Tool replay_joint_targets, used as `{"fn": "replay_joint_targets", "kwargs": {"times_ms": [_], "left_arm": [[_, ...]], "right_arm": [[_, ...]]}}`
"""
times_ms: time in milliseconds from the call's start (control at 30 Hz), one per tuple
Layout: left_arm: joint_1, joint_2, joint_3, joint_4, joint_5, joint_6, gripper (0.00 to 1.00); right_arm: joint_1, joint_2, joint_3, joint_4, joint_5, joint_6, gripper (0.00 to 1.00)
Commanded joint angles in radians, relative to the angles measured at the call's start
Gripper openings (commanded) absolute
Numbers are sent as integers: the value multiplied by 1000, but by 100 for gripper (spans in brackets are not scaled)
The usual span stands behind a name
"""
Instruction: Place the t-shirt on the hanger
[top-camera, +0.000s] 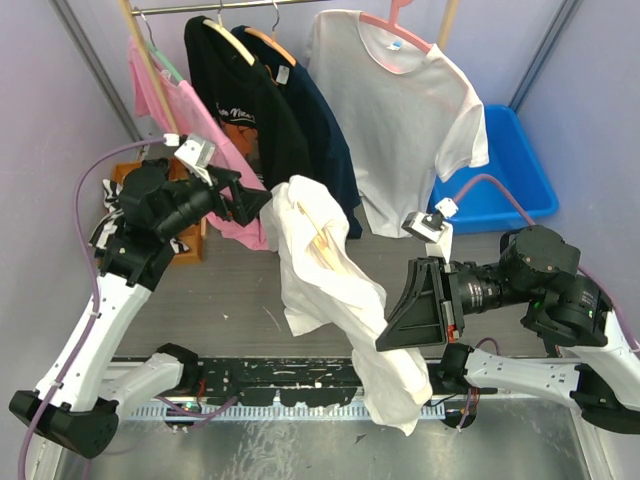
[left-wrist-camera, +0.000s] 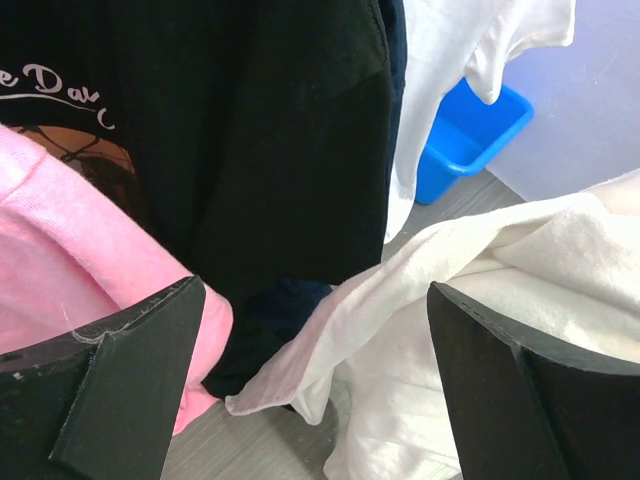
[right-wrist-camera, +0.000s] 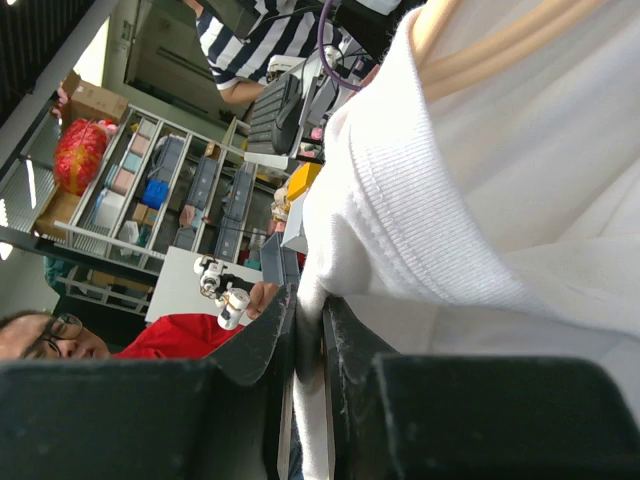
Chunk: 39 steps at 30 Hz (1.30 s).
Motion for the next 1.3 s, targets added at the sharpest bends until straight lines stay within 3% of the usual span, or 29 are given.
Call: {"fn": "replay_joint_targets", "kwargs": {"times_ms": [0,300,1267], "left_arm": [[15,-20,0,43,69,-23,99],[16,1,-15,89,228,-45,94],[10,70,-42,130,360,-111,84]], "right_arm": [[0,-12,33,141,-23,-35,1],[-1,-23,35,155,-30,-26,1],[0,-72,27,216,-66,-11,1]]}}
